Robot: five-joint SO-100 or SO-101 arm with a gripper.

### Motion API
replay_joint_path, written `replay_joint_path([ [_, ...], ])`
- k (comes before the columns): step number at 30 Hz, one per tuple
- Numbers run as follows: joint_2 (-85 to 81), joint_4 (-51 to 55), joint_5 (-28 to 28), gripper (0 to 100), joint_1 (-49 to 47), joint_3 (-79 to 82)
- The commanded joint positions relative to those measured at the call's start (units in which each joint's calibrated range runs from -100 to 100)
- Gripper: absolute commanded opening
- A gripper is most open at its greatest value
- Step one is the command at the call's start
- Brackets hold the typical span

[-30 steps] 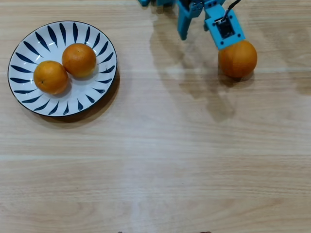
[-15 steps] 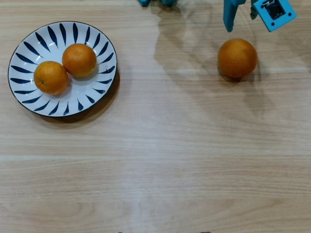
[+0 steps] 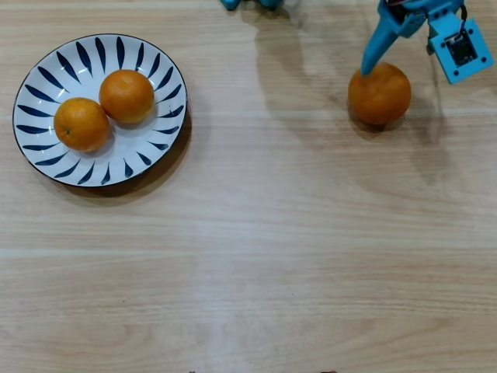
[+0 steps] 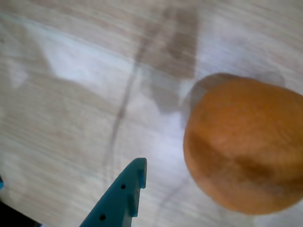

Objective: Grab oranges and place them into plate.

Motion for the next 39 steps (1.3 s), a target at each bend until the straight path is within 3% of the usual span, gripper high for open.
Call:
replay_joint_path([
  [1, 3.25, -5.09, -0.25, 42, 0.71, -2.33],
  [28, 10.60, -5.52, -0.10, 41, 4.66, 8.17],
  [33, 10.52, -5.52, -0.10, 31, 4.74, 8.17],
  [39, 10.01, -4.83, 0.01, 30, 4.82, 7.72],
])
